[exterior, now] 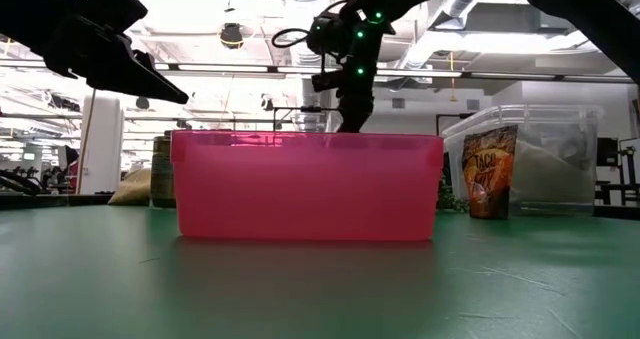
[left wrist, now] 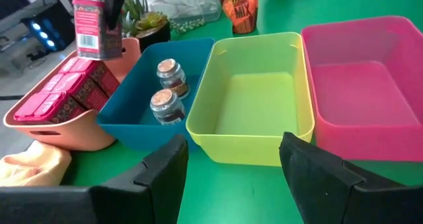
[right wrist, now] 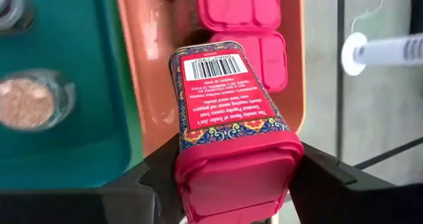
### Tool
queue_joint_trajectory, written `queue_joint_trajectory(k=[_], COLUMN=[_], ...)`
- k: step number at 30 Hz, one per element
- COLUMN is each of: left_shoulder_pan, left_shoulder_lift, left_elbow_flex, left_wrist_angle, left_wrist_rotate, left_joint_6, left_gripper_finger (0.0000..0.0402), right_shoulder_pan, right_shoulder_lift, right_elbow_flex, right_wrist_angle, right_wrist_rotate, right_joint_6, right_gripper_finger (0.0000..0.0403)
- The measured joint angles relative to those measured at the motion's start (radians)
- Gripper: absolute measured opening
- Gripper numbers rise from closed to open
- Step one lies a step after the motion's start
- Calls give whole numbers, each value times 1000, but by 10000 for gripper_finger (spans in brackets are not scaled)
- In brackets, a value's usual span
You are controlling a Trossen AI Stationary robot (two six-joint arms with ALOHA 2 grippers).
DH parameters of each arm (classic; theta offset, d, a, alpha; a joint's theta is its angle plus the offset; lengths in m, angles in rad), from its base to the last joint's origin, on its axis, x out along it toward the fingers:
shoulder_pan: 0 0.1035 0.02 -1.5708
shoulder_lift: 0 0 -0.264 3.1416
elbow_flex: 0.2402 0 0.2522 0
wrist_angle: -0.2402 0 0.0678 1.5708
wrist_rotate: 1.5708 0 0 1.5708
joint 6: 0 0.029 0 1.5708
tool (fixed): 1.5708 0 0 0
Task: Sort spices by type
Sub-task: Put the red seasoning can into the orange bin
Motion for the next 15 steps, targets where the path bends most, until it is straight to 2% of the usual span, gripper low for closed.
queue_joint_trajectory(k=[9,15], left_shoulder_pan=[0,0], left_shoulder_lift=[0,0], left_elbow_flex=[0,0], left_wrist_angle=[0,-26], left_wrist_rotate=[0,0], left_joint_6=[-3,-5], left_gripper_finger=[226,226], right_shoulder_pan=[71,96], right_shoulder_lift=[0,-2], right_elbow_flex=[0,0], right_wrist_angle=[-6,-29], right_wrist_rotate=[108,160], right_joint_6=[-162,-157], right_gripper_finger=[238,238])
